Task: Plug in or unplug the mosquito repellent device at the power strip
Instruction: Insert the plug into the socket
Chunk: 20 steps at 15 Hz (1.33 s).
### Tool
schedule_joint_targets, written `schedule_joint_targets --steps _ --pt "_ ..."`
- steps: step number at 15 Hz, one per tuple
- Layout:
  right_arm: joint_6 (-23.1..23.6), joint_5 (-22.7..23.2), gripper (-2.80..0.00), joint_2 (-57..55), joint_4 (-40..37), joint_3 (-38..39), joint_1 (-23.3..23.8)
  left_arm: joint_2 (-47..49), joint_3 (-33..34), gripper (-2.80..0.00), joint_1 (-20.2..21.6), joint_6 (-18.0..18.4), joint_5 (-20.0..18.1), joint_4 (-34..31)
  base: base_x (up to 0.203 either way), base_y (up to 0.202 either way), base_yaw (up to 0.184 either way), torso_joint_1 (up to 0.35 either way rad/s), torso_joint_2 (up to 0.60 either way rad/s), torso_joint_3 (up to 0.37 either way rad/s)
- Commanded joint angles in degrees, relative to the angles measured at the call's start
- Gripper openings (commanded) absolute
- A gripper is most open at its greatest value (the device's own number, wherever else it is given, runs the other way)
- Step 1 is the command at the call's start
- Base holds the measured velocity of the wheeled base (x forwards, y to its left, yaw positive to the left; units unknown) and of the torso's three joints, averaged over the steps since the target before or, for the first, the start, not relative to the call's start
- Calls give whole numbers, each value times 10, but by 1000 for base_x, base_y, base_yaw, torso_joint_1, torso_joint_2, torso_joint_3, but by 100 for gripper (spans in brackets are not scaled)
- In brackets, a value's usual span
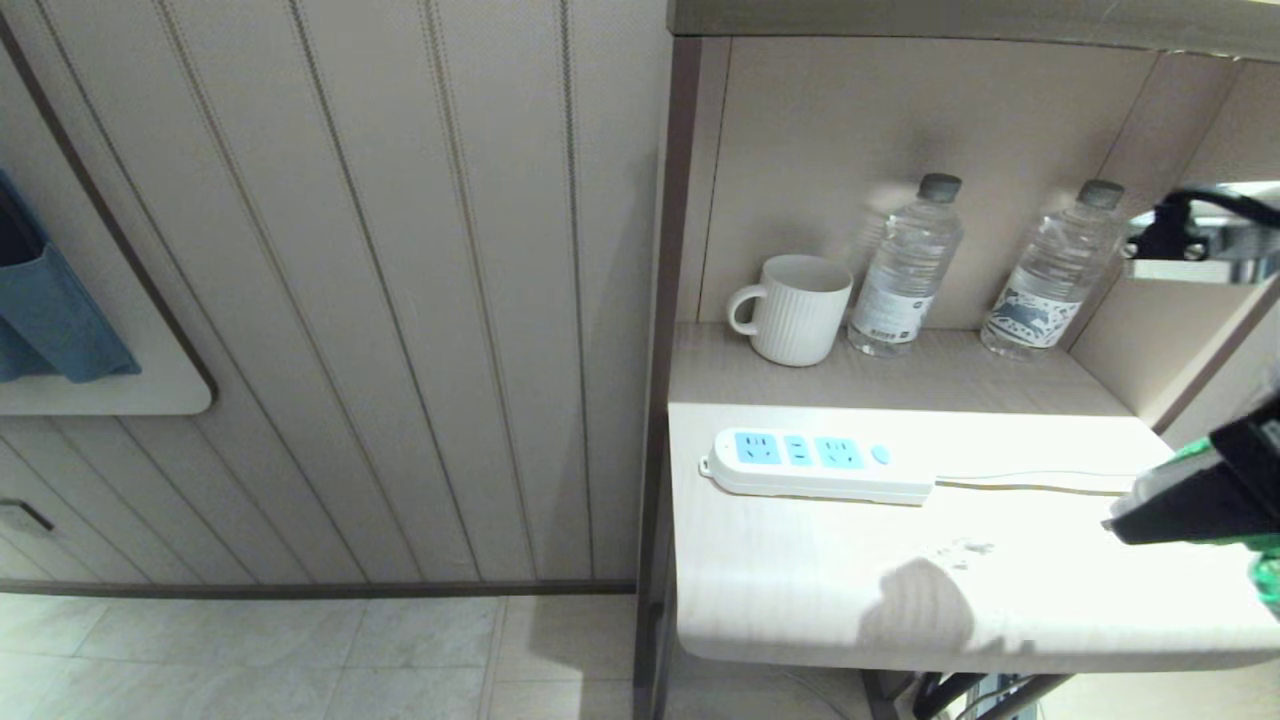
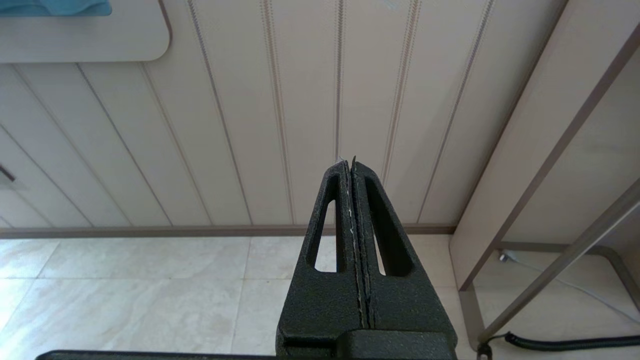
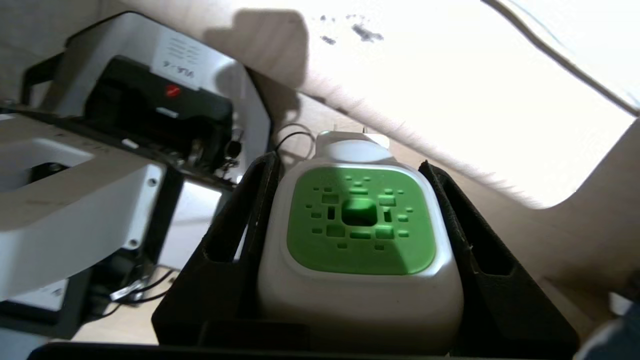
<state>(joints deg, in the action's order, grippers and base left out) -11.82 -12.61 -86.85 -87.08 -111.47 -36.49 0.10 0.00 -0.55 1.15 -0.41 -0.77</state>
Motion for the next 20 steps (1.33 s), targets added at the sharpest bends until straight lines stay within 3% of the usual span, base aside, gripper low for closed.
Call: schedule_joint_targets --steps 1,12,20 --pt "0 -11 -280 -22 -2 -4 -20 1 0 -280 0 0 0 0 0 0 0 0 0 0" --pt "-1 -27 -280 -84 31 -4 -32 1 0 -280 0 0 0 0 0 0 0 0 0 0" --pt "-20 -24 -280 -118 52 -3 -27 1 0 -280 0 0 1 0 0 0 0 173 -411 -236"
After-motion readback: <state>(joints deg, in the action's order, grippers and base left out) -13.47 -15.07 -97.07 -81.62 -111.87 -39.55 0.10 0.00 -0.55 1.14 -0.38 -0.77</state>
